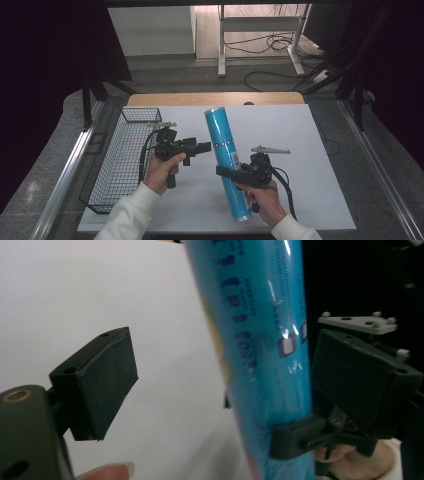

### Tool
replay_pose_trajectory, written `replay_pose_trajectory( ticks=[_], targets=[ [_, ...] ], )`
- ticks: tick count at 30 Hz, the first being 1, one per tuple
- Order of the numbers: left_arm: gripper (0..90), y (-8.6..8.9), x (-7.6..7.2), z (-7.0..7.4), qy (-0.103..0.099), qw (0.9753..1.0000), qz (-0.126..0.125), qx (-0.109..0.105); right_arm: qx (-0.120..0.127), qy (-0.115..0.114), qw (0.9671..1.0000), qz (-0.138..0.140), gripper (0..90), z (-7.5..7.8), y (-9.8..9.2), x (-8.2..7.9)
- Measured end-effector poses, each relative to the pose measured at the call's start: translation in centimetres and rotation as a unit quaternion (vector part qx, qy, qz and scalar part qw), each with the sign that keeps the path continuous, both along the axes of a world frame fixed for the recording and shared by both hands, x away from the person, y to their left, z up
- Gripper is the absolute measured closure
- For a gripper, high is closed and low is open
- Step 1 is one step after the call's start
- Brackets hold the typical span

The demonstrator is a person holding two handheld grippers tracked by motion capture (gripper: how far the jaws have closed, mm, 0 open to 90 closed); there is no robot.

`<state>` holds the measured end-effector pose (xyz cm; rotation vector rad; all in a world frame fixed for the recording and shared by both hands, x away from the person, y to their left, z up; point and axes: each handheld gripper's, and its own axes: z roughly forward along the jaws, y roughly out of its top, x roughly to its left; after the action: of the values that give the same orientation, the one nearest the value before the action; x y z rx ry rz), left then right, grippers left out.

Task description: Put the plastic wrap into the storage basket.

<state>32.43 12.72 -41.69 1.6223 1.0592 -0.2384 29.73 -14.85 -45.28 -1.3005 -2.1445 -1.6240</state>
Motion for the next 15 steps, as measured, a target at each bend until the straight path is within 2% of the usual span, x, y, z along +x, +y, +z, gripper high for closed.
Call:
replay_pose_trajectory(
  ticks=[1,3,8,13,15],
  targets=[
    [12.0,0.0,0.0,0.0,0.0,1.0,0.0,0.0,0.0,0.0,1.0,0.0,31.8,0.0,0.0,0.0],
    [12.4,-0.7,0.4,-0.3,0.005,0.9997,-0.02,-0.014,0.003,-0.004,1.0,0.006,31.8,-0.1,0.5,0.0],
    [13.1,-1.4,0.9,-0.8,0.019,0.9984,-0.042,-0.034,0.009,-0.005,0.9998,0.015,31.8,-0.2,1.2,0.0],
    [18.0,-2.0,1.2,-1.1,0.029,0.9971,-0.056,-0.043,0.012,-0.005,0.9997,0.021,31.8,-0.3,1.7,0.0],
    [20.6,-2.1,1.3,-1.1,0.03,0.9972,-0.056,-0.04,0.011,-0.004,0.9997,0.023,31.8,-0.3,1.8,0.0]
  ],
)
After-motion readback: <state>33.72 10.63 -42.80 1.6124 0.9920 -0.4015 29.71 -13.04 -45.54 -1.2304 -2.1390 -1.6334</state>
